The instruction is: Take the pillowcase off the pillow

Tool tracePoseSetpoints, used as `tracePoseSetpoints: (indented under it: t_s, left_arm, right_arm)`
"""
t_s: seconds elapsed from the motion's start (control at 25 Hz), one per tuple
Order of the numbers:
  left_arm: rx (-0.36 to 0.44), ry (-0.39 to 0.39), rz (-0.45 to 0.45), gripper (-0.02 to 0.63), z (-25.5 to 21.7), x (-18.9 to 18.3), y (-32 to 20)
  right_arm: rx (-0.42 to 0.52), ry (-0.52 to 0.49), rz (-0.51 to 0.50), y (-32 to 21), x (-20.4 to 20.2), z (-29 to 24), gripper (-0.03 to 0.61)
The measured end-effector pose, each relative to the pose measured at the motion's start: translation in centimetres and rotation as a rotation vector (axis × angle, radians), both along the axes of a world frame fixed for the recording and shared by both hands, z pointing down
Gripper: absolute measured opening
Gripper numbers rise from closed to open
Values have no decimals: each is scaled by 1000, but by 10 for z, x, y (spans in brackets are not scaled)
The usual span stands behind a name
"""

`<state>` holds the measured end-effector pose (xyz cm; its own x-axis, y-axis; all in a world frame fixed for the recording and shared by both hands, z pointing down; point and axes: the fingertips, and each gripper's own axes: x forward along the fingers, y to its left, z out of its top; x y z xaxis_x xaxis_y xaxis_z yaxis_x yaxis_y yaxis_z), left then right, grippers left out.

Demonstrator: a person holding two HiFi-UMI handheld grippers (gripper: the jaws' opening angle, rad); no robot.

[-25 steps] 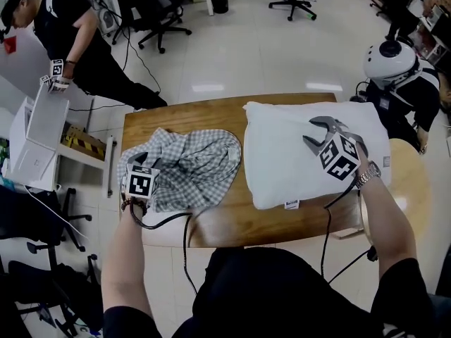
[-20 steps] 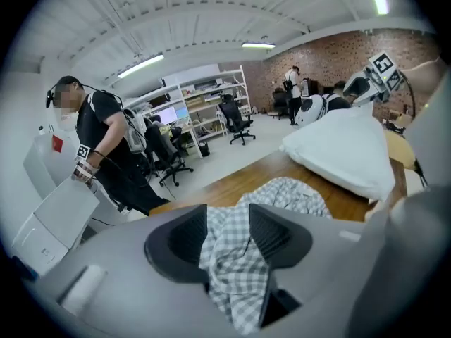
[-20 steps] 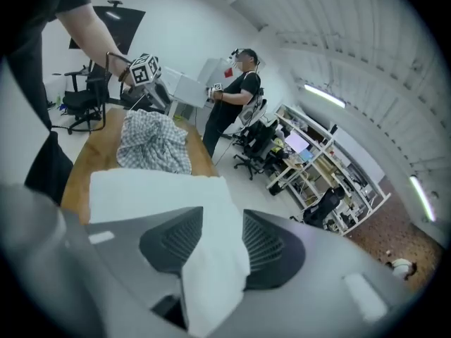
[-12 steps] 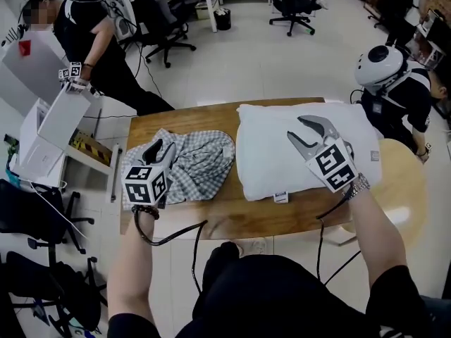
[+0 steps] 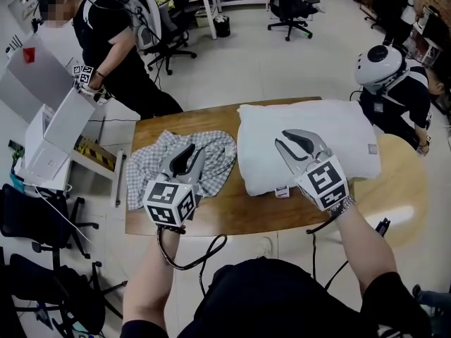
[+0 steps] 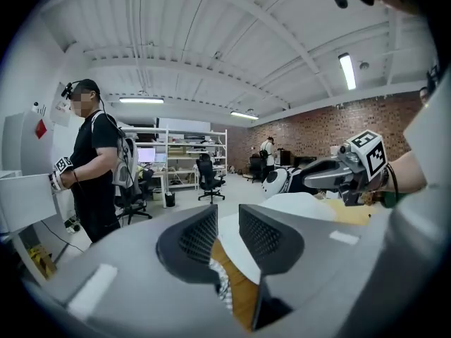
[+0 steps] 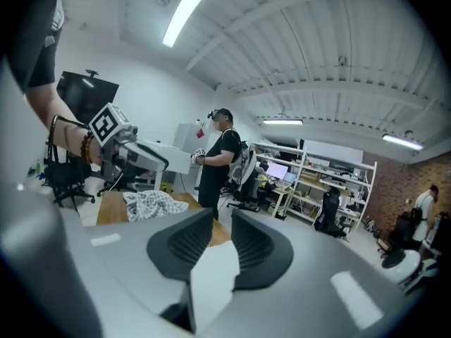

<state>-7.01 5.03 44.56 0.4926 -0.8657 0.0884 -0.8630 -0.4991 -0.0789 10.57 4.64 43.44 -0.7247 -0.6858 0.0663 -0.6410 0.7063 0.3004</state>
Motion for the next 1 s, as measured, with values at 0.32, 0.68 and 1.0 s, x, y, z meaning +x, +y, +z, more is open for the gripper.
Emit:
tracePoseSetpoints:
  t_s: [0.32, 0.68, 1.0]
  left_arm:
    - [129, -22, 76, 11, -21, 38, 91]
    - [213, -77, 105, 5, -39, 37, 203]
    - [275, -133, 123, 3, -46, 38, 283]
  right_arm:
    - [55, -93, 28, 94, -27, -16, 25]
    - [138, -111, 49, 216, -65, -36, 2]
    - [166, -137, 55, 297, -81, -45, 1]
